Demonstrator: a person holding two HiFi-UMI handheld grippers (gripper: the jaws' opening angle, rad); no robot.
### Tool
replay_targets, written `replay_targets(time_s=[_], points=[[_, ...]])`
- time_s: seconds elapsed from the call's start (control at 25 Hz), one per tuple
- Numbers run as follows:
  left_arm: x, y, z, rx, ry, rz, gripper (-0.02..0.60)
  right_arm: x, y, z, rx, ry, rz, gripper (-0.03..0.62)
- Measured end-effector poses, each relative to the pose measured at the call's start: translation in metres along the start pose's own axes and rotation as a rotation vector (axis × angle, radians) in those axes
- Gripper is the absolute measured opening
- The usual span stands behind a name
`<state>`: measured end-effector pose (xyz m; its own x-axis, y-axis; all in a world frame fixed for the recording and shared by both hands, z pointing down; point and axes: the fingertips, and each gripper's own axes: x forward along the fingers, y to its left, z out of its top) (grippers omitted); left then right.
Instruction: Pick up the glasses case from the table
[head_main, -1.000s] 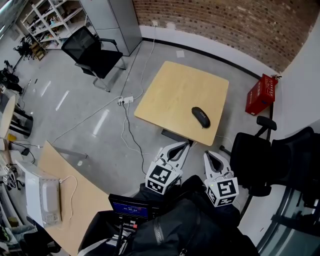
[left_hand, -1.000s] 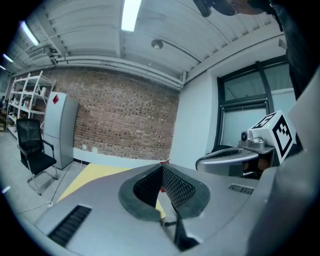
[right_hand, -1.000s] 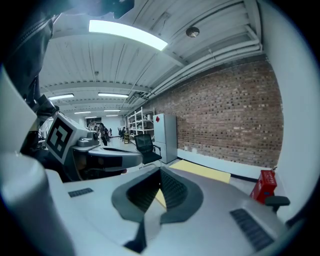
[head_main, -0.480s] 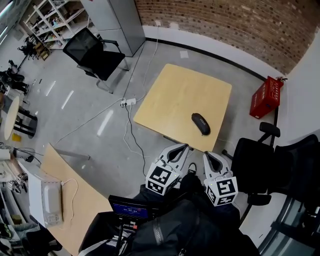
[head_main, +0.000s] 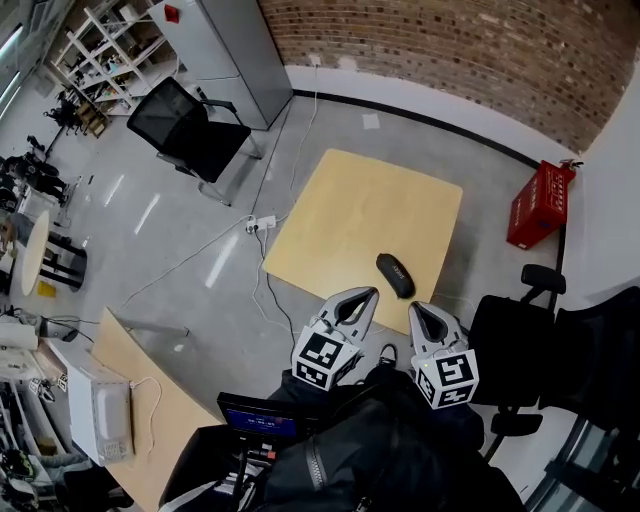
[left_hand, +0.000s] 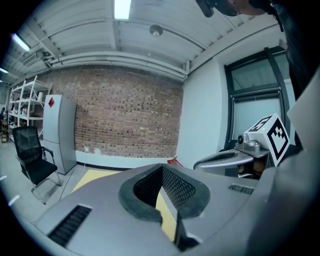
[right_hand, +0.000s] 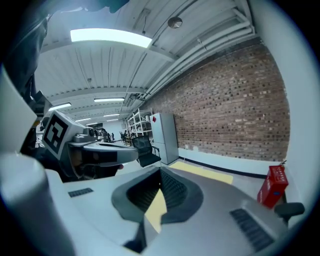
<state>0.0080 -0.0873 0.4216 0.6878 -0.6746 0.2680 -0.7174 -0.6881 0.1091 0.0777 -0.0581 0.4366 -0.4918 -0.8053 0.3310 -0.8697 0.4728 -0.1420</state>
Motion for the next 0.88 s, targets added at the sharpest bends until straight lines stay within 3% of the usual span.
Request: replay_targets(time_s=[0.48, 0.88], points=[[0.063, 0.020, -0.009, -0.013, 0.079, 0.058, 0.000, 0.041, -0.063, -0.011, 0.049, 0.052, 0.063, 0.005], [0.079, 0.035, -0.036, -0.044, 0.147, 0.108, 0.000, 0.065, -0.091, -0.030, 0.056, 0.117, 0.104, 0.005]])
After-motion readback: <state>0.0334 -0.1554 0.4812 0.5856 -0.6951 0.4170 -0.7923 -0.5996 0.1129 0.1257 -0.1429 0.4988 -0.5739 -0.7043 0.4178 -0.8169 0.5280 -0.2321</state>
